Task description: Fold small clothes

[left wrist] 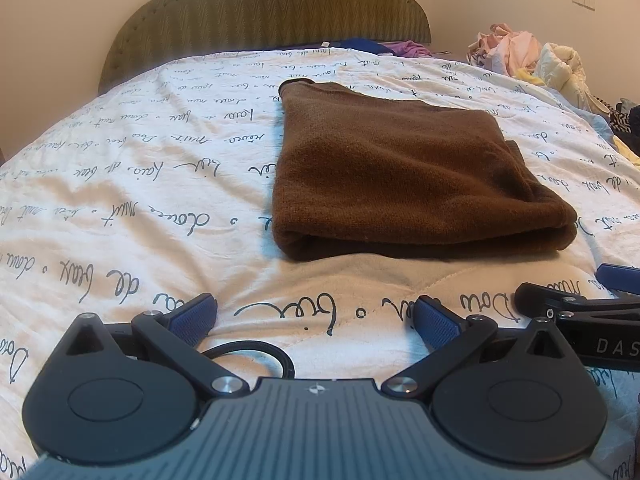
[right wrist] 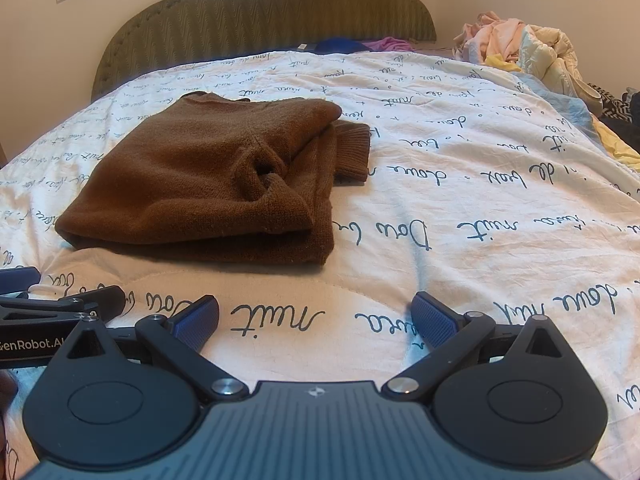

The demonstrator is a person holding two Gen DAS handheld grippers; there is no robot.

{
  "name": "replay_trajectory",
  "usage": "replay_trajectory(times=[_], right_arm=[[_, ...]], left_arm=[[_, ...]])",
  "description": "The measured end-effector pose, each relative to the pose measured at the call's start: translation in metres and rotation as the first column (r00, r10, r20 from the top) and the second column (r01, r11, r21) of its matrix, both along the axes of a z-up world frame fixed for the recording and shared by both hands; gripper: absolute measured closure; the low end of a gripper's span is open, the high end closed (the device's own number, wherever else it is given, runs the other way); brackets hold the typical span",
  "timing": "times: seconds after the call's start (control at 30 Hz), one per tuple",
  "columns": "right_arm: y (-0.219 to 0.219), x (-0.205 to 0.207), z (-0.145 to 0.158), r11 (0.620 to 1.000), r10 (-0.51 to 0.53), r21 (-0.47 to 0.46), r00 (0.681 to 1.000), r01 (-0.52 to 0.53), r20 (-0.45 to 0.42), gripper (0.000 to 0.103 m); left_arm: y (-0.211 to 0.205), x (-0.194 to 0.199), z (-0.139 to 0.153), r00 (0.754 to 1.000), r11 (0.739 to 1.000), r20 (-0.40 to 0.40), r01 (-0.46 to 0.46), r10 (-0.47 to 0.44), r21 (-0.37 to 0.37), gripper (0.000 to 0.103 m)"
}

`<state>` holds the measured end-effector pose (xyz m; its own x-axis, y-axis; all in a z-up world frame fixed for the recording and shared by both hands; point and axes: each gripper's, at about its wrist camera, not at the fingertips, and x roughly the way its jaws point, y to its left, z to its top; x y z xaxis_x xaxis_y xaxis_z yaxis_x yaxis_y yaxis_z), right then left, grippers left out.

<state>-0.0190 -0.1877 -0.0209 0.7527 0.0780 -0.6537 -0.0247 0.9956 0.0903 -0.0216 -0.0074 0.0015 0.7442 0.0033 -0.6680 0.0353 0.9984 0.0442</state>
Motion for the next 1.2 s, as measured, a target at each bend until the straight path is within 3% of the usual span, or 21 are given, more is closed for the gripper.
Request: replay_trajectory(times=[1.2], right_arm=[[0.0002,0.0006,-0.0005,1.000,-0.001,0.003,1.000,0.001,-0.002,0.000]], left_arm=[[-0.0015,0.0034,-0.0005,1.000,1.000,-0.011,-0.016,0.016,0.000,0.000]])
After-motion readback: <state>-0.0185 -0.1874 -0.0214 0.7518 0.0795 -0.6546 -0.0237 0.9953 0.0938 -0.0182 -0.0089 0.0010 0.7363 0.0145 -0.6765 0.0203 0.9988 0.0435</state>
